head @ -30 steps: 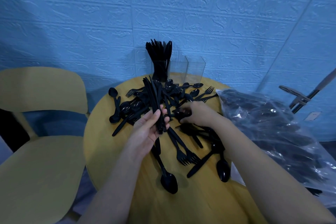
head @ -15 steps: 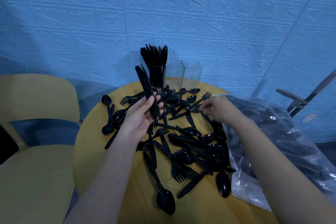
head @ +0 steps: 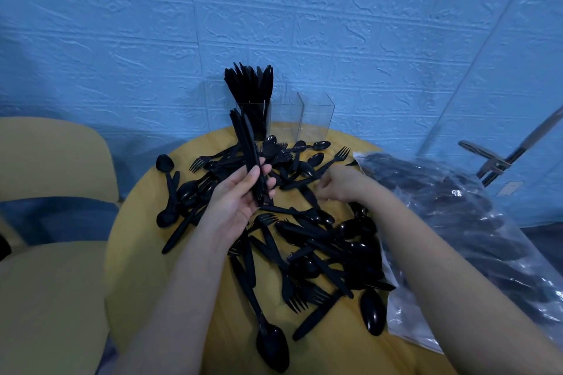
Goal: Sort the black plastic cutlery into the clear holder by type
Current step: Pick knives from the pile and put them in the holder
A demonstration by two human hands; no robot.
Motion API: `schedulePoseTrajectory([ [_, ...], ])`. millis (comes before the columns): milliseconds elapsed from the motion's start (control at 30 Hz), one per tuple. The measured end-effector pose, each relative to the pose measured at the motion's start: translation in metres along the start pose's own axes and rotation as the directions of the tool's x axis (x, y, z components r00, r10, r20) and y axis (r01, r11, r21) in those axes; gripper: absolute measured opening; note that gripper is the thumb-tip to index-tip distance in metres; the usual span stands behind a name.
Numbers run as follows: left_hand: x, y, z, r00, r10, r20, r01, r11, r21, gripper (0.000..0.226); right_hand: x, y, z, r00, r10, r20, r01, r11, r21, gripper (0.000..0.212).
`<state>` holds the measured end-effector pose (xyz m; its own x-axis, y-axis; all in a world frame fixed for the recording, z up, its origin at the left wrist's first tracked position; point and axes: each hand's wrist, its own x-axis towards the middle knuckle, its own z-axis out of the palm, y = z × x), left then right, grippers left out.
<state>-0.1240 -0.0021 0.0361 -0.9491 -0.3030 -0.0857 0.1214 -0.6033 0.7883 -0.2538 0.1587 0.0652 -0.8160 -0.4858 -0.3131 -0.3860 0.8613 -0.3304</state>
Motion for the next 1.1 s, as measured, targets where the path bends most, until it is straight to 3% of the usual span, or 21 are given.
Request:
schedulePoseTrajectory([
  [133, 0.0, 0.0, -0.002, 1.0, 0.003, -0.004, -0.003, 1.0, 0.002, 0.025, -0.005, 0.005, -0.009, 0.998, -0.005, -0.064, 0.013, 0.992, 0.125, 0.02],
  [200, -0.001, 0.001, -0.002, 1.0, 0.004, -0.006, -0.004, 1.0, 0.003, 0.025, -0.005, 0.004, -0.005, 0.997, -0.004, -0.081, 0.008, 0.999, 0.046, 0.016],
  [300, -0.001, 0.001, -0.003, 1.0, 0.011, -0.012, -0.011, 1.0, 0.002, 0.022, 0.0, -0.008, 0.011, 0.999, 0.023, -0.041, -0.026, 0.997, -0.079, 0.044],
  [367, -0.001, 0.001, -0.003, 1.0, 0.01, -0.016, -0.01, 1.0, 0.002, 0.021, 0.006, -0.012, 0.02, 0.999, 0.023, -0.038, -0.027, 0.995, -0.094, 0.049],
  [500, 0.0, 0.0, -0.003, 1.0, -0.005, 0.004, 0.005, 1.0, -0.003, 0.024, 0.007, -0.013, 0.023, 0.999, 0.046, -0.018, -0.048, 0.995, -0.082, 0.047],
  [733, 0.0, 0.0, -0.001, 1.0, -0.014, 0.011, 0.014, 1.0, 0.009, 0.024, -0.007, -0.013, 0.02, 0.995, -0.002, -0.104, -0.011, 0.992, -0.123, 0.035],
  [900, 0.0, 0.0, -0.002, 0.999, -0.024, 0.035, 0.023, 0.999, 0.027, 0.022, -0.018, -0.008, 0.008, 0.99, -0.006, -0.143, 0.015, 0.998, 0.058, 0.012],
  [1100, 0.0, -0.001, -0.001, 0.997, -0.037, 0.066, 0.034, 0.998, 0.058, 0.023, -0.032, -0.006, -0.012, 0.968, -0.069, -0.241, 0.156, 0.918, 0.366, 0.021],
])
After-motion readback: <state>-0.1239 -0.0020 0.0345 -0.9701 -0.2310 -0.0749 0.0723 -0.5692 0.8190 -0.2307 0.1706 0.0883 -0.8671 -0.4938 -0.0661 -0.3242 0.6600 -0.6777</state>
